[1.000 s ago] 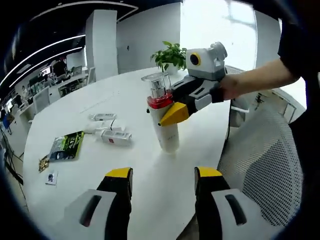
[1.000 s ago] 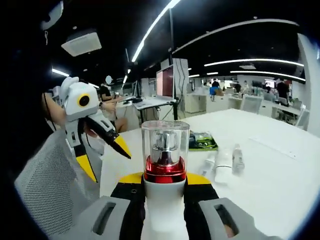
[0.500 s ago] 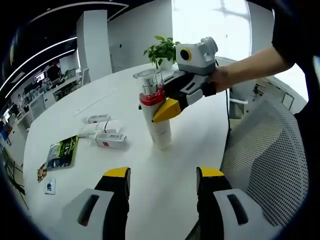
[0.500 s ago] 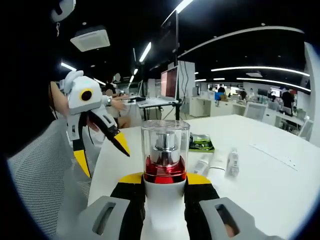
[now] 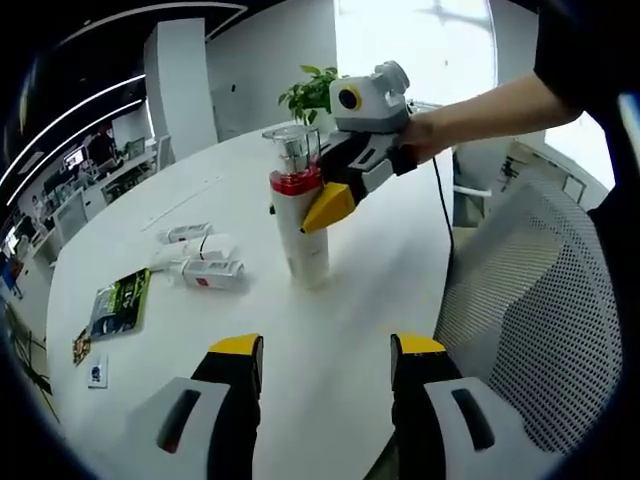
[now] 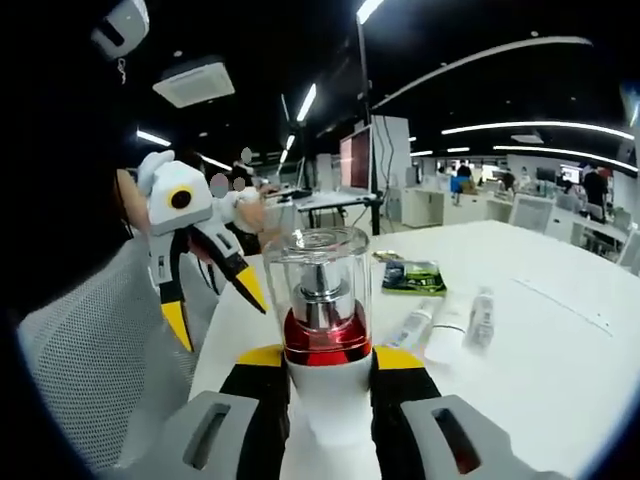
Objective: Arrange the skincare products in the storage area until every visible bottle or jar stands upright without overlapping.
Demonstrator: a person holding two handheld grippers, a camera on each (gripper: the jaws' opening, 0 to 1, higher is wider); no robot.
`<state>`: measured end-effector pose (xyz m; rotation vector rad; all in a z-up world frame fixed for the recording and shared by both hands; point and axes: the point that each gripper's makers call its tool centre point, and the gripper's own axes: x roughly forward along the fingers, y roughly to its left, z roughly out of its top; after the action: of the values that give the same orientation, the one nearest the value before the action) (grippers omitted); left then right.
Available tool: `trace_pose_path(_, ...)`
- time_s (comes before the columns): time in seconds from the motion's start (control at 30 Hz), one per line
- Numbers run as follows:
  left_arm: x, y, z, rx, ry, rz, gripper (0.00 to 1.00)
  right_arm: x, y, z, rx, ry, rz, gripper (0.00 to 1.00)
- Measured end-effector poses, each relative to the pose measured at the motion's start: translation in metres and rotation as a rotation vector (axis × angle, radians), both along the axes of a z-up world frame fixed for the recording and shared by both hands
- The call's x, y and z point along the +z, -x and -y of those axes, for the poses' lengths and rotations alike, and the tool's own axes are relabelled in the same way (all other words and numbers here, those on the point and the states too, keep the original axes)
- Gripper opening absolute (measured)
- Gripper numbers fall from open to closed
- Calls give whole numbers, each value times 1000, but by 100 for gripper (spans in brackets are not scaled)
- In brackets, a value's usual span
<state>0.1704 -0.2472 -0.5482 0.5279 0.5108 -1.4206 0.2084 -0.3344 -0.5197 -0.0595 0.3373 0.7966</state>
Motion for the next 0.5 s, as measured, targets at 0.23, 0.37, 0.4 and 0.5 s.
trace_pose_path(0.23,-3,2,-2,9,-13,-7,46,-2,-7,4,67,32,22,22)
trace_pose_path(0.37,-4,2,-4,11,-22,-10,46,-2,-15,9,75,30,29,22)
trace_pose_path(0.4,-5,1,-4,11,-24,-10,46,-2,-17,10,73,31,29,22)
trace_pose_path(0.5,-5,0,-2,13,-23,-10,46,-3,-23,15,48,15,17,23)
